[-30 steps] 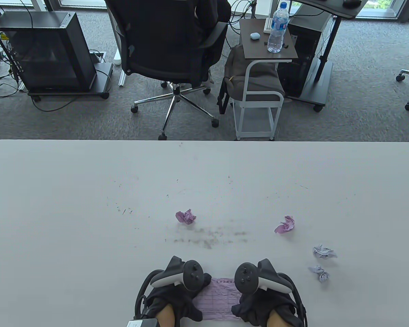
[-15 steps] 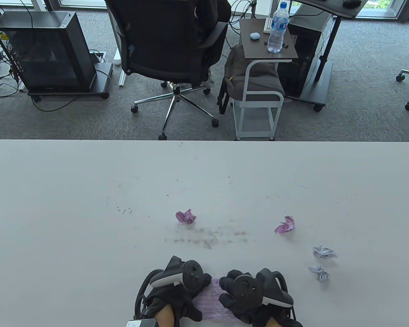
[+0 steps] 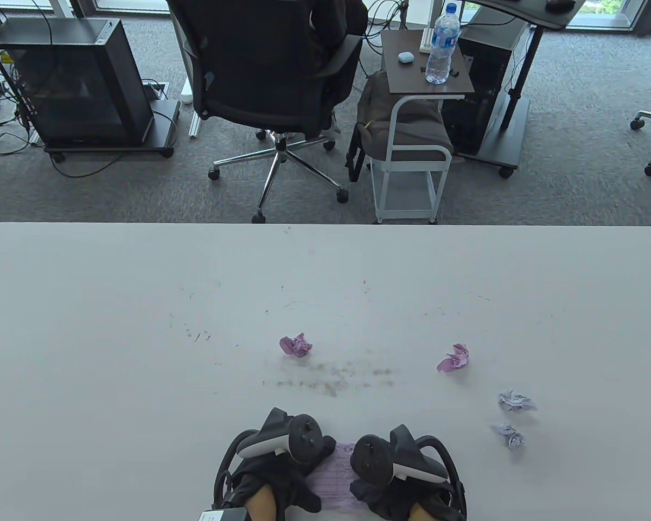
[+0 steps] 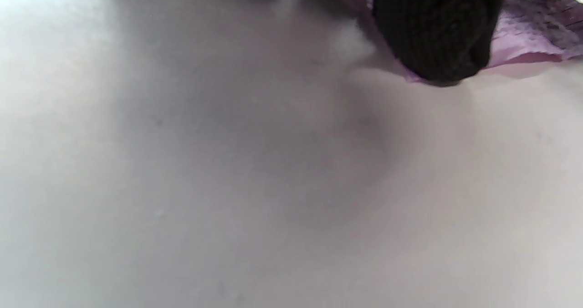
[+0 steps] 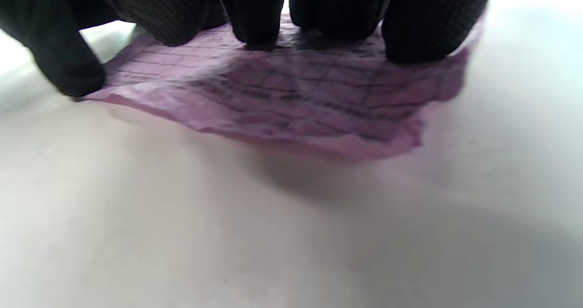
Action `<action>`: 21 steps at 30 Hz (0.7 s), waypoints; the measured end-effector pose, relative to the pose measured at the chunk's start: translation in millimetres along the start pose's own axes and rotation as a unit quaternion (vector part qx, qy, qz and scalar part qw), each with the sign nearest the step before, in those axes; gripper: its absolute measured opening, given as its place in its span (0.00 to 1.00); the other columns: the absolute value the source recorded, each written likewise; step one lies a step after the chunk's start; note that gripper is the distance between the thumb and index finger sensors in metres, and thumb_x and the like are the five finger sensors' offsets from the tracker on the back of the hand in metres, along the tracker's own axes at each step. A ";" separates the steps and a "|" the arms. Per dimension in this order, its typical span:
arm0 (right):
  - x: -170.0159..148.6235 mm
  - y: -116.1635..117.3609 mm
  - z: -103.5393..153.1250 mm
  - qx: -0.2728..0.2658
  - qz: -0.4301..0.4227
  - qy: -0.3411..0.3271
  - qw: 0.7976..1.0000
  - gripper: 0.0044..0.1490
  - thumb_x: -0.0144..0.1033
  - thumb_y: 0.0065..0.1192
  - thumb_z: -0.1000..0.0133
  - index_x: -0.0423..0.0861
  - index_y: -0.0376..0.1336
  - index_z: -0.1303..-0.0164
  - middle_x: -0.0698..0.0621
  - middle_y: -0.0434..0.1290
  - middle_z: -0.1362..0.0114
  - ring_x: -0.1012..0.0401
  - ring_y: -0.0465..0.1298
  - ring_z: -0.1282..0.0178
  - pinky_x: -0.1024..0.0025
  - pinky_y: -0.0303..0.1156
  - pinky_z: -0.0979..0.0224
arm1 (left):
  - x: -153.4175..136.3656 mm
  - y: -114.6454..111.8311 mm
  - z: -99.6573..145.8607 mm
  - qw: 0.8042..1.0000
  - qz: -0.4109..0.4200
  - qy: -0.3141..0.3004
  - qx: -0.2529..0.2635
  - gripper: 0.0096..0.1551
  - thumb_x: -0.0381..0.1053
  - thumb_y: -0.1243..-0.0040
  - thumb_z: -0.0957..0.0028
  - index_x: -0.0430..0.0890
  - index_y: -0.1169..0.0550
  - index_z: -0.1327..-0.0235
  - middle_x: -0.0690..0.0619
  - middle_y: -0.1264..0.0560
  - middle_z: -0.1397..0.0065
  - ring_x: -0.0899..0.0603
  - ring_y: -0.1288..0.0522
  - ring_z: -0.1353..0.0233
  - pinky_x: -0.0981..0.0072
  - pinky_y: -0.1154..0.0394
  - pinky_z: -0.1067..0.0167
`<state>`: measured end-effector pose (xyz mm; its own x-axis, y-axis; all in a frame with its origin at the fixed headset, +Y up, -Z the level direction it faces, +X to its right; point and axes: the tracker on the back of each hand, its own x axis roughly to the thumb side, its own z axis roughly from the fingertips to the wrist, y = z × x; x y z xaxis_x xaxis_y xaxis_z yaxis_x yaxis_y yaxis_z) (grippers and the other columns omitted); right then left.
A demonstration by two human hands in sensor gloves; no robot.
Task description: Flatten crumpled invoices and stack
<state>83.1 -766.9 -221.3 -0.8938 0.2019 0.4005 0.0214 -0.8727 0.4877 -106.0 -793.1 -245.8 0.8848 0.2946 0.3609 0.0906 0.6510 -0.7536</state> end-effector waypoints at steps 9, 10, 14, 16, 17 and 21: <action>-45.0 -14.2 13.8 -0.108 -0.024 0.077 0.991 0.47 0.52 0.63 0.41 0.43 0.45 0.22 0.28 0.48 0.20 0.34 0.61 0.28 0.50 0.76 0.40 | -0.1 -0.3 -0.4 1.000 0.007 -0.004 -0.003 0.58 0.60 0.32 0.50 0.61 0.59 0.22 0.50 0.76 0.24 0.32 0.80 0.25 0.29 0.65 0.35; -47.9 -13.0 13.6 -0.114 -0.044 0.081 0.989 0.49 0.50 0.65 0.41 0.43 0.43 0.21 0.26 0.46 0.20 0.34 0.61 0.28 0.50 0.76 0.41 | -0.1 -0.4 -0.4 1.000 0.007 -0.004 -0.003 0.58 0.60 0.32 0.50 0.61 0.59 0.22 0.50 0.76 0.24 0.32 0.80 0.26 0.29 0.65 0.35; -49.7 -6.2 6.2 -0.076 -0.042 0.088 0.992 0.54 0.46 0.67 0.42 0.41 0.37 0.21 0.24 0.45 0.21 0.35 0.61 0.29 0.54 0.75 0.40 | -0.6 -0.8 -0.5 1.000 0.012 -0.008 -0.004 0.58 0.59 0.31 0.50 0.61 0.59 0.22 0.50 0.76 0.24 0.32 0.80 0.26 0.29 0.66 0.36; -48.0 -5.0 3.0 -0.067 -0.017 0.087 0.994 0.54 0.45 0.68 0.43 0.40 0.39 0.22 0.28 0.55 0.23 0.40 0.65 0.33 0.60 0.77 0.42 | -0.8 -1.0 -0.5 1.000 0.013 -0.009 -0.004 0.58 0.59 0.31 0.50 0.61 0.59 0.22 0.50 0.77 0.24 0.32 0.80 0.26 0.29 0.66 0.36; -47.0 -3.7 1.9 -0.055 -0.017 0.095 0.994 0.55 0.44 0.69 0.44 0.39 0.39 0.22 0.30 0.55 0.24 0.43 0.66 0.35 0.61 0.77 0.43 | -0.8 -1.1 -0.5 1.000 0.014 -0.008 -0.004 0.58 0.59 0.31 0.50 0.61 0.59 0.22 0.50 0.76 0.24 0.32 0.80 0.26 0.29 0.66 0.36; -49.1 -2.8 1.6 -0.041 -0.042 0.131 0.990 0.55 0.44 0.69 0.44 0.36 0.40 0.22 0.42 0.64 0.33 0.53 0.73 0.46 0.62 0.79 0.50 | -1.2 -1.6 -0.1 1.000 0.015 -0.008 -0.003 0.58 0.59 0.31 0.50 0.61 0.59 0.23 0.50 0.76 0.24 0.32 0.80 0.26 0.29 0.66 0.36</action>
<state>127.7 -773.7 -241.1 -0.9766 0.1631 0.1403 -0.0856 -0.8928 0.4422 -107.1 -794.6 -245.0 0.8795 0.3263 0.3465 0.0662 0.6371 -0.7680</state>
